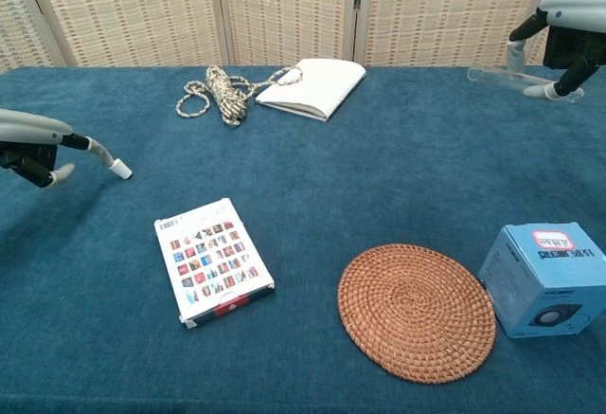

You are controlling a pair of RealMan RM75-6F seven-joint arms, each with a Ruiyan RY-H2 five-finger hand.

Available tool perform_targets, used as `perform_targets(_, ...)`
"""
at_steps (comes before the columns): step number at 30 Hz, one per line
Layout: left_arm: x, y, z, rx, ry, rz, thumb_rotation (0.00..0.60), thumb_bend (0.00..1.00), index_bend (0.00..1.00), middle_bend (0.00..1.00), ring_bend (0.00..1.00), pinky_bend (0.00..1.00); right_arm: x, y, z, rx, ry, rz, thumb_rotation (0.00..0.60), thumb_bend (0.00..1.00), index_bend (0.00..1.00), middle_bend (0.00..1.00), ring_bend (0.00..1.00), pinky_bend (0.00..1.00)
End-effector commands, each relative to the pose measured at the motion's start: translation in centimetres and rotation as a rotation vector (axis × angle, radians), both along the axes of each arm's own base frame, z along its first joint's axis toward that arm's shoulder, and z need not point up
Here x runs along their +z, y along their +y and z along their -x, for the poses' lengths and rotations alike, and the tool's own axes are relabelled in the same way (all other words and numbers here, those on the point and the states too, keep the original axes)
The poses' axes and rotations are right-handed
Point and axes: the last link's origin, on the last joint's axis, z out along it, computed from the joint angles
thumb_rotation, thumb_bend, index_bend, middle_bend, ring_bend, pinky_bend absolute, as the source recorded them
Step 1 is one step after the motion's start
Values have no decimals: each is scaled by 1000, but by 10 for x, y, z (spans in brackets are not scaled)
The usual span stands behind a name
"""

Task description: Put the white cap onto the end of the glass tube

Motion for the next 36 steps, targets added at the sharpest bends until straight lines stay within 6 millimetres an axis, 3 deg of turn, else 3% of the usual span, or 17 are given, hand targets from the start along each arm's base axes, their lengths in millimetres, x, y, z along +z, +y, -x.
perform_targets(1, 1, 0, -2, -6, 4, -1, 358, 710, 117, 1000, 1000, 1000, 0, 0, 1, -2, 0, 0, 600, 487, 870, 1000, 1000, 1000)
perform_targets(16, 9, -1, -10, -40, -10, -60, 334, 709, 107, 1000, 995, 1000, -1, -1, 2, -2, -5, -1, 600, 487, 870, 1000, 1000, 1000)
perform_targets(20, 21, 1, -13, -65, -64, -165, 388, 699, 106, 972, 932, 993, 0, -1, 2, -1, -6, -1, 600, 487, 870, 1000, 1000, 1000)
perform_targets(23, 26, 1, -13, -92, -111, -238, 554, 603, 107, 821, 779, 942, -1, 1, 1, 3, -5, -4, 600, 488, 870, 1000, 1000, 1000)
perform_targets(24, 26, 2, -13, -100, -121, -253, 596, 531, 108, 755, 717, 913, -1, 2, 1, 5, -4, -6, 600, 488, 870, 1000, 1000, 1000)
perform_targets(26, 26, 3, -14, -116, -139, -281, 600, 420, 114, 630, 614, 829, -2, 3, 0, 9, -1, -8, 600, 487, 870, 1000, 1000, 1000)
perform_targets(28, 25, 5, -14, -134, -147, -295, 600, 349, 124, 476, 499, 682, -3, 3, -1, 11, -3, -8, 600, 487, 870, 1000, 1000, 1000)
perform_targets(30, 24, 6, -15, -148, -154, -301, 578, 320, 129, 363, 395, 533, -3, 3, -1, 12, -4, -8, 600, 487, 870, 1000, 1000, 1000)
perform_targets(33, 22, 9, -17, -168, -155, -300, 498, 287, 130, 204, 228, 274, -2, 4, -1, 12, -4, -7, 600, 488, 870, 1000, 1000, 1000)
perform_targets(36, 19, 12, -18, -194, -148, -303, 476, 279, 143, 137, 153, 76, -2, 4, -1, 11, -3, -9, 600, 487, 870, 1000, 1000, 1000)
